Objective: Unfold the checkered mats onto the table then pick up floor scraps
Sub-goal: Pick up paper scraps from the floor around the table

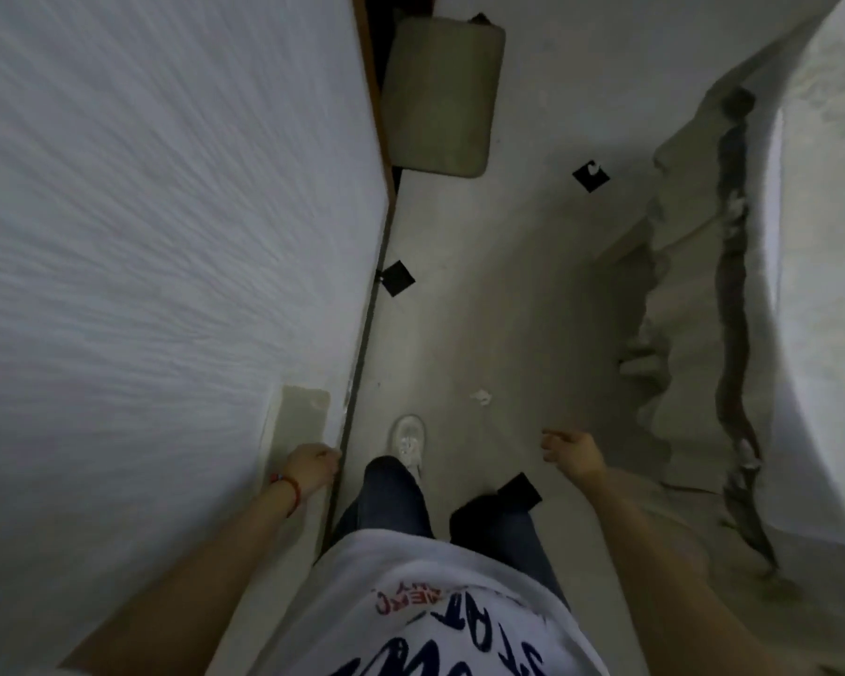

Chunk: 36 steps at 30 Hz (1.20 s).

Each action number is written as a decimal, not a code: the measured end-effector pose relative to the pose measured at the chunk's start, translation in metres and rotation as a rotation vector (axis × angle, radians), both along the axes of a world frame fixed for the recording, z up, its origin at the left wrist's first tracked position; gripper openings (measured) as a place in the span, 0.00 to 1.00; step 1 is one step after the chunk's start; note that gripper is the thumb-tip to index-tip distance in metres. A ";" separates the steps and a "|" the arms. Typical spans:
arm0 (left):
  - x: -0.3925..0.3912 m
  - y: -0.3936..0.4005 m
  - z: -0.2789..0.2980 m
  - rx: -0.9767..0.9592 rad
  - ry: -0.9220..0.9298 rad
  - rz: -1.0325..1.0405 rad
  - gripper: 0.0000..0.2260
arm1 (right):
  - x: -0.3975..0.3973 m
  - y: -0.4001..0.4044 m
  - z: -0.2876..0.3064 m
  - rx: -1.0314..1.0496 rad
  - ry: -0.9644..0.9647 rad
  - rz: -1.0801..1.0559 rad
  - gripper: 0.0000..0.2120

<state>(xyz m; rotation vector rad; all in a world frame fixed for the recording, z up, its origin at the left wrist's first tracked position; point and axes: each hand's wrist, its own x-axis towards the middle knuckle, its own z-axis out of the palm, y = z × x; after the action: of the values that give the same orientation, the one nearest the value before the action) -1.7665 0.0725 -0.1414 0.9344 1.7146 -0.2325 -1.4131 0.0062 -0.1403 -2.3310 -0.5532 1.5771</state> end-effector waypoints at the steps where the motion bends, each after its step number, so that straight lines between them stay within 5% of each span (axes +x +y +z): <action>1: 0.005 0.025 -0.002 0.014 -0.015 -0.013 0.11 | -0.006 0.004 -0.003 -0.021 0.013 -0.005 0.15; 12: 0.081 0.168 -0.087 0.028 -0.047 -0.349 0.12 | -0.019 0.034 -0.103 -0.182 0.044 -0.024 0.14; 19: 0.101 0.166 -0.240 -0.038 -0.010 -0.341 0.13 | -0.011 0.069 -0.260 -0.203 0.011 0.064 0.14; 28: 0.113 0.145 -0.448 -0.161 -0.015 -0.325 0.12 | 0.001 0.109 -0.479 -0.100 -0.151 0.549 0.20; 36: 0.151 0.149 -0.568 -0.086 -0.036 -0.538 0.12 | 0.003 0.112 -0.593 -0.104 -0.318 0.715 0.26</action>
<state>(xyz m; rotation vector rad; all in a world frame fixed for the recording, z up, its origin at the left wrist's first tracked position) -1.6152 0.2220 -0.7090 1.3133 1.3798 -0.6319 -1.4099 0.1183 -0.7335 -2.6437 -1.5494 1.4983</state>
